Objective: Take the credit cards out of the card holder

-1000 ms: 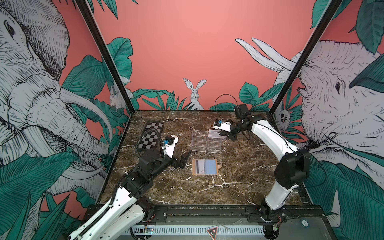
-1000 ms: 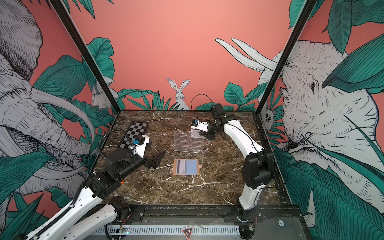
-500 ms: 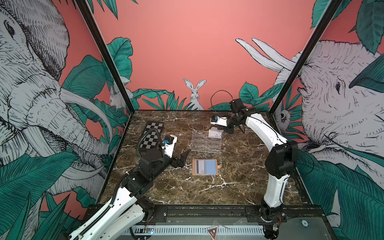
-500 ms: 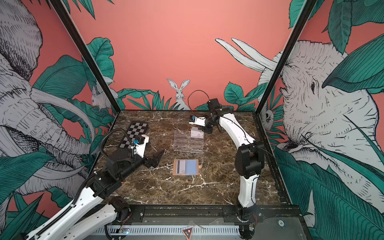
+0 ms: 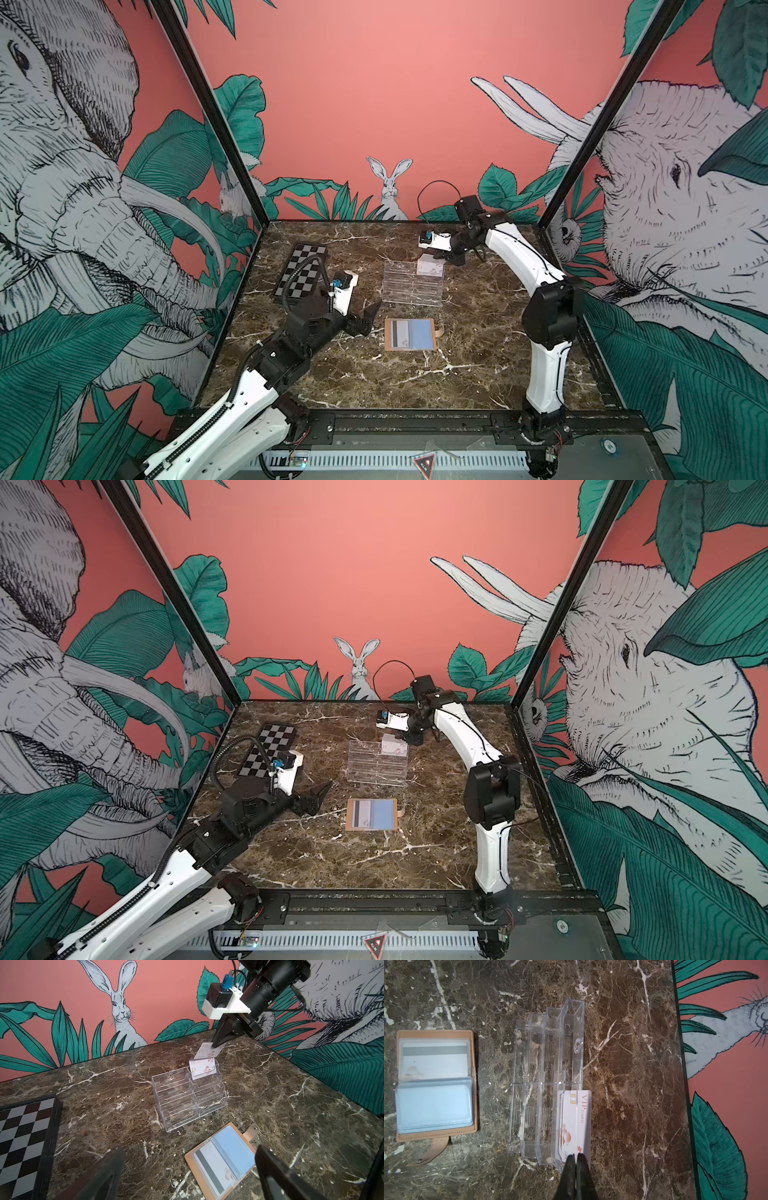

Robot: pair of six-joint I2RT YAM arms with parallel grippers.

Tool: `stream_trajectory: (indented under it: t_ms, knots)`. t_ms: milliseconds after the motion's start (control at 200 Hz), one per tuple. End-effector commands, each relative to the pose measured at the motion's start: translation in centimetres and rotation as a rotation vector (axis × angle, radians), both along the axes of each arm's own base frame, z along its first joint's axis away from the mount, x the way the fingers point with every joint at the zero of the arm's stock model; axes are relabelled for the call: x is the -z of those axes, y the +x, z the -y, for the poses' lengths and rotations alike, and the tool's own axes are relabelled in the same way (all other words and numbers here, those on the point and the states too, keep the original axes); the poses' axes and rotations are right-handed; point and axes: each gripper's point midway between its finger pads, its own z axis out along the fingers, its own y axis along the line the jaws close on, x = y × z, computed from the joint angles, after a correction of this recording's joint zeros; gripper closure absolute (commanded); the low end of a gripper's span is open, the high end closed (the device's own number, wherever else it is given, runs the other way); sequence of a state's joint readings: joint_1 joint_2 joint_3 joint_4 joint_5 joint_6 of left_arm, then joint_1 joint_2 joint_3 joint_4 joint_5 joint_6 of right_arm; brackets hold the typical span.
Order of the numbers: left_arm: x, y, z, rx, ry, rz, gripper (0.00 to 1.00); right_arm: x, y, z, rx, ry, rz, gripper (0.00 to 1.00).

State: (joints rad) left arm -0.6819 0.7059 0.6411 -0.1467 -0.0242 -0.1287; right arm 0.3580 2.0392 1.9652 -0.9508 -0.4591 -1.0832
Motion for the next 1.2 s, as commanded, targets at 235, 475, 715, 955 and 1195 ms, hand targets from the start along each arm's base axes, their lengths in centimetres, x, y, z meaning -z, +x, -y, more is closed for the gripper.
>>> stream_trajectory:
  t_ms: [235,475,715,955,1195]
  knots:
    - [0.8,0.1,0.0,-0.002,-0.005,-0.009,0.01,1.1,0.1,-0.6,-0.013,-0.024,-0.041,1.00]
    - [0.8,0.1,0.2,0.004,-0.016,-0.010,0.01,1.6,0.1,-0.5,-0.008,-0.041,-0.058,1.00]
    - [1.0,0.1,0.2,0.004,-0.014,-0.015,0.01,2.4,0.1,-0.4,-0.014,-0.066,-0.063,1.00]
    - [1.1,0.1,0.2,0.007,-0.014,-0.017,0.01,3.1,0.2,-0.4,-0.014,-0.088,-0.068,1.00]
    - [1.2,0.1,0.3,0.008,-0.017,-0.019,0.01,3.3,0.2,-0.6,-0.021,-0.094,-0.064,1.00]
